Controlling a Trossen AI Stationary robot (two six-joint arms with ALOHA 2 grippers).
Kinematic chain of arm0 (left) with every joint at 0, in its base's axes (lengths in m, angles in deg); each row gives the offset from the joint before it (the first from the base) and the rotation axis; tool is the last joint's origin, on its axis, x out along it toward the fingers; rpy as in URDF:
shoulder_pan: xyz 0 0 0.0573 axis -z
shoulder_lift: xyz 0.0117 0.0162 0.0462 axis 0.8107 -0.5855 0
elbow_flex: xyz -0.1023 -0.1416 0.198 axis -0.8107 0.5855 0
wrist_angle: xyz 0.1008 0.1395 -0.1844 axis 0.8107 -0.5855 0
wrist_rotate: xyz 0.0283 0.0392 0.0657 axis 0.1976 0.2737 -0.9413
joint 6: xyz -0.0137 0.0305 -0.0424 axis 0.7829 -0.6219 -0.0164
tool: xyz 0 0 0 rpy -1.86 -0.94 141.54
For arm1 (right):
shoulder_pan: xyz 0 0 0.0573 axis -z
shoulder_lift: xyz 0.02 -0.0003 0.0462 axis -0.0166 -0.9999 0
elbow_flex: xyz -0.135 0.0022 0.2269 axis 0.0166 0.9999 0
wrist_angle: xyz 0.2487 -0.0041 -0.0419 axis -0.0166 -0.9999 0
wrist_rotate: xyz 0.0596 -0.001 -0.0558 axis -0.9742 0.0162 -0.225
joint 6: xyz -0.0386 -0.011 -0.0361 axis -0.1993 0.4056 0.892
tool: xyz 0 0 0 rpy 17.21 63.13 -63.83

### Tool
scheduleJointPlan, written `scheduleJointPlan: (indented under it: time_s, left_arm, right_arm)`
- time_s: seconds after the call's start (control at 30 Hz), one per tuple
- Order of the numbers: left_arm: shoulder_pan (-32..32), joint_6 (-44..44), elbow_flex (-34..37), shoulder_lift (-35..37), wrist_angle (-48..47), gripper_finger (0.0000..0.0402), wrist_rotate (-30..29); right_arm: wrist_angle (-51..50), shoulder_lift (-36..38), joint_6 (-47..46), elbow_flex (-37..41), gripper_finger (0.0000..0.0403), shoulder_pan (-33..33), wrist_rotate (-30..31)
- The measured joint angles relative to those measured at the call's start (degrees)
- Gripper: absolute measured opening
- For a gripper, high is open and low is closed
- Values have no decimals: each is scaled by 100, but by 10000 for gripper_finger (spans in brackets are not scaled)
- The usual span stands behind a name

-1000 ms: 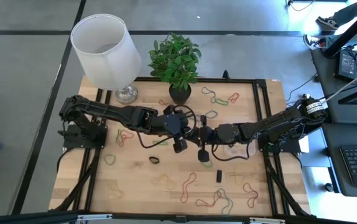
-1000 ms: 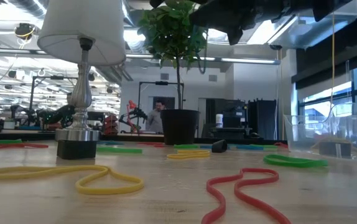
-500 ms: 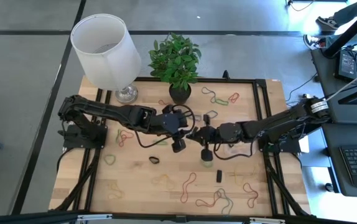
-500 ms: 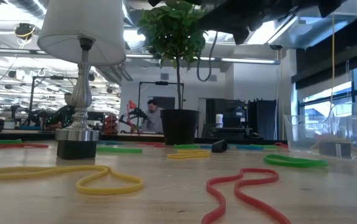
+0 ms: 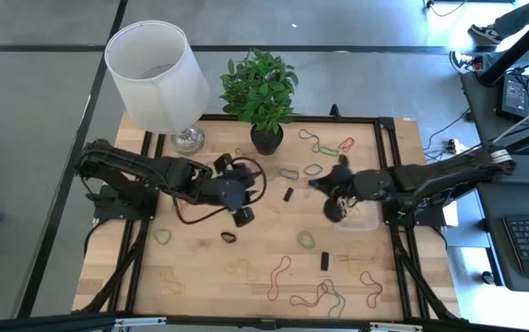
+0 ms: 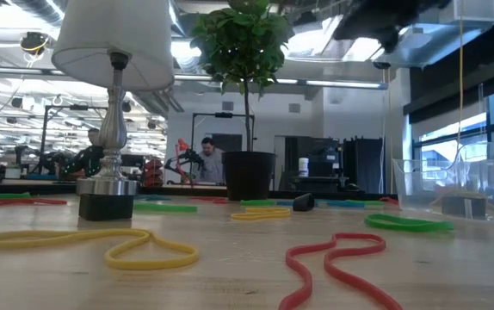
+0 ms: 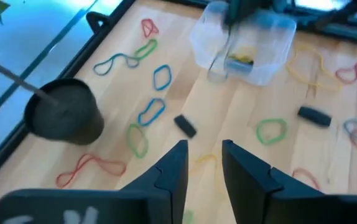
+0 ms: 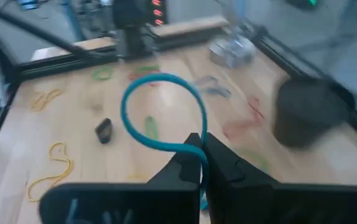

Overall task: Pick and place rubber bands into bin
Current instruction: Put the blue rubber band into the transparent bin

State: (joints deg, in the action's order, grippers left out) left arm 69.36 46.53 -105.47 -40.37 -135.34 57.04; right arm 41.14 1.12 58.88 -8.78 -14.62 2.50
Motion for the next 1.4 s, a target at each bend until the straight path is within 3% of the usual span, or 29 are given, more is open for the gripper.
scheduleJointPlan:
  time_s: [0.13,0.33,0.53,0.7,1.03,1.2,1.4]
  left_arm:
    - [110,-13,121,15,-367,74,-87]
    - [146,-340,1078,253,-104,49,171]
    - [139,-667,2449,878,1218,7,837]
    - [53,-740,3609,1688,2271,3,1130]
    - [-6,-695,4981,3127,2863,2,1187]
    - [-8,-955,5255,3559,2857,3,1169]
    - [-154,-1423,5377,3866,2801,3,1176]
  right_arm:
    - [-1221,798,-1185,0,5,0,135]
    - [-2847,1477,-2936,0,2,0,133]
    - [-3968,1312,-4296,0,2,0,-142]
    - [-4829,828,-5260,0,1,0,-761]
    - [-5312,-211,-5650,0,0,0,-1601]
    - [-5338,-544,-5650,51,0,65,-1695]
    - [-4651,-679,-5511,571,0,684,-1930]
